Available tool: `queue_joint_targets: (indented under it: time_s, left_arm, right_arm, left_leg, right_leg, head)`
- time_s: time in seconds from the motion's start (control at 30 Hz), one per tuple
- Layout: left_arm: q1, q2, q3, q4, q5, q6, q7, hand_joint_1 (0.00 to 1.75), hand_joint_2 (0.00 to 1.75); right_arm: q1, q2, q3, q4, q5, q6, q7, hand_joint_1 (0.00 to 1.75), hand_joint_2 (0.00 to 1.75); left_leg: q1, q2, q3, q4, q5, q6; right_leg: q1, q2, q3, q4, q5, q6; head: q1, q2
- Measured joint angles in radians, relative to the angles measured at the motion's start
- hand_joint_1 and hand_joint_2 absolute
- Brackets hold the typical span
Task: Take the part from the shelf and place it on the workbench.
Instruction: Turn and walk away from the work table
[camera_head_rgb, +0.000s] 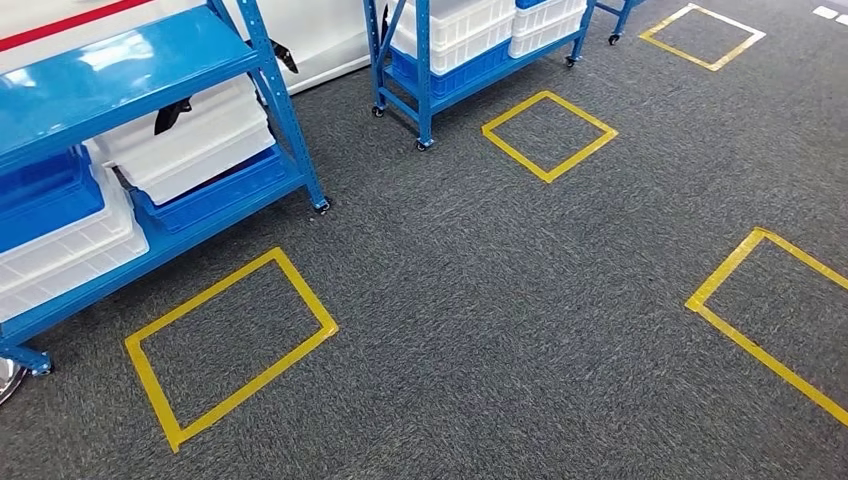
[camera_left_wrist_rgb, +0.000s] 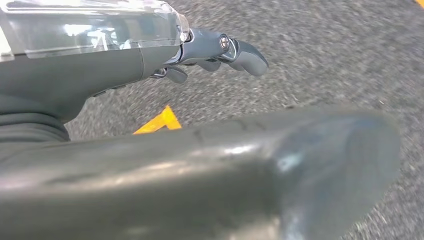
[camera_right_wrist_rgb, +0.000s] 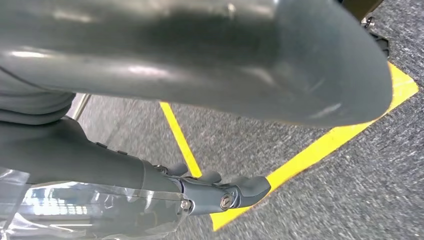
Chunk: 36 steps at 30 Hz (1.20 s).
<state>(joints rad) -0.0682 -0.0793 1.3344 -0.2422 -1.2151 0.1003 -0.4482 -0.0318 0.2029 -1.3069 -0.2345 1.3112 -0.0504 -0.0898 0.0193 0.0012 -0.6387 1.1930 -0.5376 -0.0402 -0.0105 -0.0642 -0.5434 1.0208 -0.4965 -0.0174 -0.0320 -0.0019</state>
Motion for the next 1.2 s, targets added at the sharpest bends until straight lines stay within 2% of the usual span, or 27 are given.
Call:
queue_joint_targets:
  time_s: [0.07, 0.1, 0.13, 0.2, 0.23, 0.3, 0.33, 0.4, 0.43, 0.47, 0.5, 0.57, 0.63, 0.67, 0.7, 0.73, 0.77, 0.8, 0.87, 0.9, 0.93, 0.97, 1.0, 1.03, 1.1, 1.17, 1.2]
  left_arm:
    - [0.0, 0.0, 0.0, 0.0, 0.0, 0.0, 0.005, 0.0, 0.0]
    - [-0.001, 0.0, 0.0, 0.0, 0.0, 0.0, 0.007, 0.0, 0.0]
    - [-0.001, 0.0, 0.0, 0.0, 0.0, 0.0, 0.009, 0.0, 0.0]
    - [0.003, 0.0, 0.001, 0.0, 0.0, 0.0, 0.012, 0.0, 0.0]
    - [0.005, -0.001, 0.001, 0.0, 0.0, 0.0, 0.012, 0.0, 0.0]
    - [0.005, -0.003, 0.001, 0.0, 0.001, 0.0, 0.012, 0.0, 0.0]
    - [0.004, -0.004, 0.001, 0.0, 0.002, 0.0, 0.012, 0.0, 0.0]
    - [0.002, -0.003, 0.002, 0.0, 0.002, 0.0, 0.008, 0.0, 0.0]
    - [0.002, -0.004, 0.002, 0.0, 0.002, -0.001, 0.005, 0.0, 0.0]
    - [0.002, -0.004, 0.002, 0.0, 0.002, -0.002, 0.001, 0.0, 0.0]
    - [0.003, -0.005, 0.002, 0.0, 0.002, -0.004, -0.002, 0.0, 0.0]
    - [0.003, -0.007, 0.002, 0.0, 0.002, -0.005, -0.007, 0.0, 0.0]
    - [0.0, -0.007, 0.002, 0.0, 0.002, -0.005, -0.011, 0.0, 0.0]
    - [0.0, -0.007, 0.002, 0.0, 0.002, -0.005, -0.012, 0.0, 0.0]
    - [0.0, -0.007, 0.002, 0.0, 0.002, -0.005, -0.011, 0.0, 0.0]
    - [0.002, -0.007, 0.002, 0.0, 0.002, -0.005, -0.009, 0.0, 0.0]
    - [0.002, -0.007, 0.002, 0.0, 0.001, -0.004, -0.006, 0.0, 0.0]
    - [0.002, -0.007, 0.002, 0.0, 0.001, -0.004, -0.001, 0.0, 0.0]
    - [0.001, -0.008, 0.002, 0.0, -0.003, -0.003, 0.006, 0.0, 0.0]
    - [0.001, -0.009, 0.002, 0.0, -0.005, -0.003, 0.008, 0.0, 0.0]
    - [0.002, -0.009, 0.002, 0.0, -0.007, -0.003, 0.009, 0.0, 0.0]
    - [0.004, -0.009, 0.002, 0.0, -0.008, -0.003, 0.01, 0.0, 0.0]
    - [0.006, -0.01, 0.002, 0.0, -0.008, -0.002, 0.01, 0.0, 0.0]
    - [0.008, -0.009, 0.002, 0.0, -0.007, -0.002, 0.011, 0.0, 0.0]
    - [0.007, -0.008, 0.002, 0.0, -0.005, 0.0, 0.014, 0.0, 0.0]
    - [0.007, -0.008, 0.003, 0.001, -0.004, 0.001, 0.018, 0.0, 0.0]
    - [0.008, -0.008, 0.004, 0.001, -0.003, 0.002, 0.02, 0.0, 0.0]
  right_arm:
    - [0.0, 0.0, 0.0, 0.001, 0.001, 0.0, 0.008, 0.0, 0.0]
    - [0.0, 0.0, 0.0, 0.001, 0.001, 0.001, 0.013, 0.0, 0.0]
    - [-0.001, 0.0, 0.0, 0.002, 0.002, 0.002, 0.016, 0.0, 0.0]
    - [-0.005, 0.0, -0.001, 0.002, 0.003, 0.003, 0.02, 0.0, 0.0]
    - [-0.006, 0.0, -0.001, 0.002, 0.004, 0.003, 0.021, 0.0, 0.0]
    - [-0.006, -0.001, -0.002, 0.002, 0.004, 0.0, 0.023, 0.0, 0.0]
    - [-0.004, -0.001, -0.002, 0.002, 0.005, -0.002, 0.023, 0.0, 0.0]
    - [-0.002, -0.002, -0.003, 0.002, 0.007, -0.006, 0.02, 0.0, 0.0]
    - [-0.002, -0.004, -0.003, 0.002, 0.008, -0.008, 0.016, 0.0, 0.0]
    - [-0.002, -0.006, -0.003, 0.002, 0.01, -0.01, 0.011, 0.0, 0.0]
    - [-0.002, -0.009, -0.003, 0.002, 0.011, -0.012, 0.005, 0.0, 0.0]
    - [0.0, -0.014, -0.003, 0.002, 0.015, -0.017, -0.002, 0.0, 0.0]
    - [0.001, -0.016, -0.003, 0.002, 0.018, -0.02, -0.006, 0.0, 0.0]
    - [0.0, -0.017, -0.003, 0.002, 0.02, -0.021, -0.007, 0.0, 0.0]
    - [-0.001, -0.018, -0.003, 0.002, 0.021, -0.022, -0.007, 0.0, 0.0]
    - [-0.001, -0.019, -0.003, 0.002, 0.023, -0.023, -0.007, 0.0, 0.0]
    - [-0.001, -0.02, -0.003, 0.002, 0.024, -0.023, -0.006, 0.0, 0.0]
    - [0.0, -0.021, -0.003, 0.002, 0.026, -0.023, -0.004, 0.0, 0.0]
    - [0.003, -0.022, -0.003, 0.002, 0.031, -0.023, 0.001, 0.0, 0.0]
    - [0.005, -0.023, -0.003, 0.002, 0.034, -0.022, 0.004, 0.0, 0.0]
    - [0.005, -0.023, -0.003, 0.002, 0.037, -0.022, 0.008, 0.0, 0.0]
    - [0.005, -0.023, -0.003, 0.002, 0.039, -0.021, 0.012, 0.0, 0.0]
    - [0.005, -0.023, -0.003, 0.002, 0.042, -0.02, 0.016, 0.0, 0.0]
    - [0.004, -0.023, -0.003, 0.002, 0.043, -0.019, 0.019, 0.0, 0.0]
    - [0.005, -0.022, -0.003, 0.003, 0.045, -0.018, 0.025, 0.0, 0.0]
    - [0.003, -0.022, -0.003, 0.003, 0.046, -0.019, 0.028, 0.0, 0.0]
    - [0.001, -0.022, -0.003, 0.004, 0.047, -0.019, 0.028, 0.0, 0.0]
  left_leg:
    - [-0.008, 0.043, 0.066, -0.127, 0.049, 0.013]
    - [-0.013, 0.057, 0.084, -0.164, 0.059, 0.019]
    - [-0.017, 0.063, 0.089, -0.179, 0.059, 0.024]
    - [-0.017, 0.042, 0.091, -0.186, 0.064, 0.032]
    - [-0.015, 0.032, 0.095, -0.193, 0.069, 0.037]
    - [-0.007, 0.013, 0.102, -0.207, 0.08, 0.047]
    - [-0.007, 0.005, 0.101, -0.209, 0.082, 0.05]
    - [-0.007, -0.017, 0.097, -0.207, 0.083, 0.052]
    - [-0.007, -0.029, 0.097, -0.206, 0.083, 0.052]
    - [-0.006, -0.043, 0.097, -0.204, 0.082, 0.051]
    - [-0.004, -0.057, 0.098, -0.201, 0.08, 0.048]
    - [-0.002, -0.082, 0.094, -0.19, 0.074, 0.037]
    - [-0.002, -0.103, 0.081, -0.178, 0.07, 0.021]
    - [-0.001, -0.113, 0.076, -0.177, 0.07, 0.014]
    - [0.001, -0.124, 0.073, -0.178, 0.072, 0.007]
    - [0.002, -0.122, 0.071, -0.176, 0.071, 0.002]
    - [0.002, -0.107, 0.066, -0.163, 0.063, -0.001]
    - [0.001, -0.081, 0.049, -0.128, 0.042, -0.004]
    - [-0.001, -0.027, -0.011, -0.003, -0.022, -0.008]
    - [0.0, -0.015, -0.044, 0.064, -0.05, -0.009]
    - [0.0, -0.011, -0.063, 0.103, -0.059, -0.008]
    - [-0.001, -0.008, -0.062, 0.105, -0.049, -0.005]
    - [-0.002, -0.005, -0.044, 0.072, -0.025, 0.0]
    - [-0.006, 0.007, -0.007, 0.005, 0.01, 0.008]
    - [-0.019, 0.056, 0.059, -0.119, 0.052, 0.031]
    - [-0.032, 0.083, 0.08, -0.168, 0.058, 0.048]
    - [-0.036, 0.075, 0.08, -0.173, 0.061, 0.052]
  right_leg:
    - [0.003, -0.021, 0.006, 0.002, -0.006, 0.006]
    - [0.004, -0.029, 0.009, 0.003, -0.009, 0.011]
    - [0.005, -0.037, 0.011, 0.002, -0.01, 0.016]
    - [0.004, -0.051, 0.017, -0.001, -0.013, 0.027]
    - [0.003, -0.04, 0.019, 0.004, -0.018, 0.033]
    - [-0.001, 0.012, -0.006, 0.065, -0.061, 0.042]
    - [-0.003, 0.041, -0.034, 0.123, -0.095, 0.044]
    - [-0.005, 0.06, -0.098, 0.247, -0.147, 0.048]
    - [-0.007, 0.062, -0.114, 0.275, -0.146, 0.049]
    - [-0.009, 0.063, -0.115, 0.268, -0.127, 0.051]
    - [-0.012, 0.066, -0.096, 0.222, -0.09, 0.053]
    - [-0.021, 0.109, -0.039, 0.088, -0.024, 0.056]
    - [-0.025, 0.147, -0.014, 0.022, -0.004, 0.051]
    - [-0.023, 0.148, -0.014, 0.022, -0.008, 0.045]
    - [-0.022, 0.134, -0.014, 0.022, -0.007, 0.036]
    - [-0.021, 0.121, -0.012, 0.02, -0.006, 0.028]
    - [-0.021, 0.108, -0.01, 0.017, -0.006, 0.021]
    - [-0.02, 0.094, -0.008, 0.015, -0.006, 0.013]
    - [-0.013, 0.063, -0.007, 0.014, -0.009, 0.003]
    - [-0.009, 0.047, -0.006, 0.014, -0.01, 0.0]
    - [-0.005, 0.031, -0.005, 0.014, -0.012, -0.002]
    - [-0.001, 0.017, -0.003, 0.014, -0.014, -0.004]
    - [0.002, 0.004, -0.001, 0.014, -0.016, -0.005]
    - [0.005, -0.009, 0.004, 0.014, -0.018, -0.005]
    - [0.008, -0.032, 0.012, 0.013, -0.023, -0.001]
    - [0.004, -0.053, 0.017, 0.01, -0.026, 0.009]
    - [0.002, -0.063, 0.021, 0.007, -0.025, 0.015]
  head:
    - [0.001, 0.0]
    - [0.001, 0.0]
    - [0.001, 0.0]
    - [0.001, 0.0]
    - [0.002, 0.0]
    - [0.004, 0.0]
    - [0.005, 0.0]
    - [0.005, 0.0]
    - [0.005, 0.0]
    - [0.005, 0.0]
    - [0.005, 0.0]
    - [0.006, 0.0]
    - [0.006, 0.0]
    - [0.006, 0.0]
    - [0.006, 0.0]
    - [0.006, 0.0]
    - [0.005, 0.0]
    - [0.003, 0.0]
    - [0.0, 0.0]
    - [0.0, 0.0]
    - [0.0, 0.0]
    - [0.0, 0.0]
    - [0.0, 0.0]
    - [0.0, 0.0]
    - [0.003, 0.0]
    - [0.004, 0.0]
    - [0.003, 0.0]
